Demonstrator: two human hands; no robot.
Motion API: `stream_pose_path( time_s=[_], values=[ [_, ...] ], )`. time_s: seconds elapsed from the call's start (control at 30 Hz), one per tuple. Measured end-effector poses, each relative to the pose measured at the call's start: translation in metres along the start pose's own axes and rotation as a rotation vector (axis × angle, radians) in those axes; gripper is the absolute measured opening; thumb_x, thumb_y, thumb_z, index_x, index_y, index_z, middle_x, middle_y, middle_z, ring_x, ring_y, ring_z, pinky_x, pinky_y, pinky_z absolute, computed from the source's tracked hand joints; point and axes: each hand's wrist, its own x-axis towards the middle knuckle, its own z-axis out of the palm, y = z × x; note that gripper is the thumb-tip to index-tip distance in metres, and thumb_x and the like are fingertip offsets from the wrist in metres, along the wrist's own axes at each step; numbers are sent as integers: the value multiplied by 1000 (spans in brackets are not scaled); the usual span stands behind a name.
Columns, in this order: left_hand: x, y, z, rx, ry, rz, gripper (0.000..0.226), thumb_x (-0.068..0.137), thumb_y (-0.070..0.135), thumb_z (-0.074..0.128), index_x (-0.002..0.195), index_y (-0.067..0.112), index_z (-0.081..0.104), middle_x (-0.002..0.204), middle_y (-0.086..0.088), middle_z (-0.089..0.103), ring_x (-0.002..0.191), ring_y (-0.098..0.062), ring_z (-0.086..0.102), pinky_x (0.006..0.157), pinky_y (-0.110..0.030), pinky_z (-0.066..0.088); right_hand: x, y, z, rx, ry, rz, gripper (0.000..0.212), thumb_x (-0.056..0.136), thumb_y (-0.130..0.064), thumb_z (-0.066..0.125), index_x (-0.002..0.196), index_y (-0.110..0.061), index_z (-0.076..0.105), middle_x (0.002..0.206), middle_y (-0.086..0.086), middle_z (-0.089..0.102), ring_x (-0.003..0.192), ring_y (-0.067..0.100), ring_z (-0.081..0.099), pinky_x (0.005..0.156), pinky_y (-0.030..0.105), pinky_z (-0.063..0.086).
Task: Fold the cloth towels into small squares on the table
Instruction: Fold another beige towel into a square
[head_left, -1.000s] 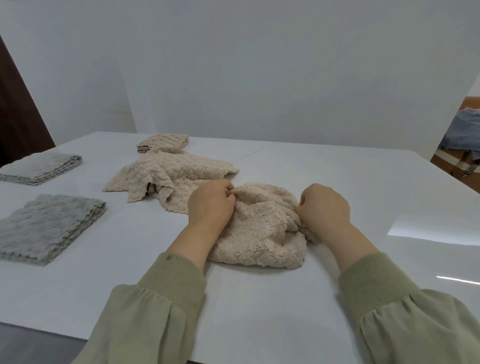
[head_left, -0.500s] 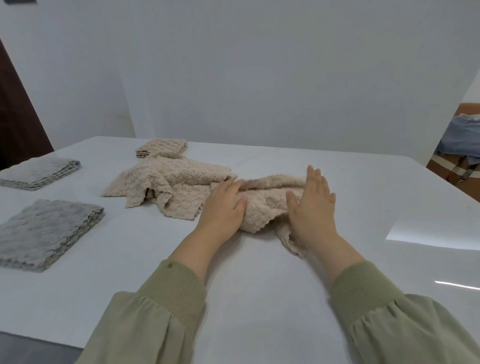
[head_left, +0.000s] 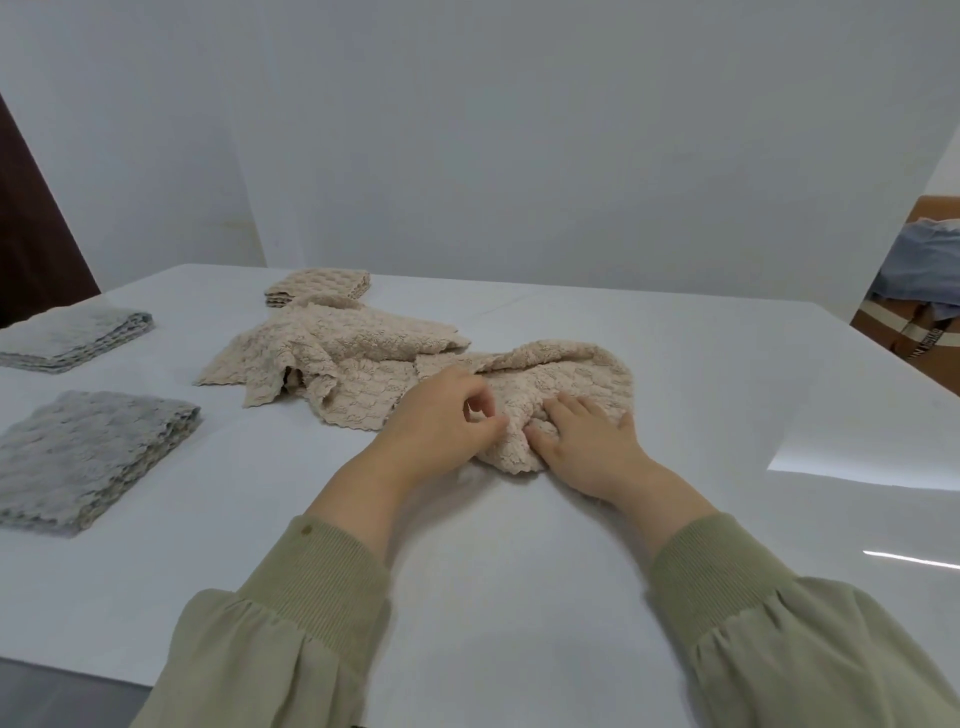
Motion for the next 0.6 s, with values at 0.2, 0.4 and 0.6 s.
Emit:
stream_pose_path(
  time_s=[0.2, 0.4, 0.6],
  values=[
    [-7, 6, 5, 157, -61, 5, 39, 64, 55, 75, 68, 23, 52, 67, 11, 54, 66, -7, 50, 63, -28, 42, 2, 2, -2, 55, 34, 13, 57, 97, -50, 29, 147, -23, 27, 158, 0, 17, 145, 18, 13, 114, 57, 5],
    [-1, -3, 14, 241, -130, 43, 34, 68, 51, 70, 85, 28, 52, 88, 12, 53, 83, -12, 53, 71, -33, 45, -14, 6, -14, 420, 110, -111, 61, 87, -45, 59, 140, -24, 38, 144, -1, 41, 128, 18, 42, 106, 34, 33],
    [0, -8, 16, 221, 21, 40, 7, 83, 19, 53, 76, 17, 54, 78, 5, 54, 78, -18, 49, 62, -30, 32, -21, 2, -12, 240, 87, -150, 61, 84, -33, 60, 140, -21, 37, 140, 1, 46, 129, 22, 41, 109, 42, 29]
  ],
)
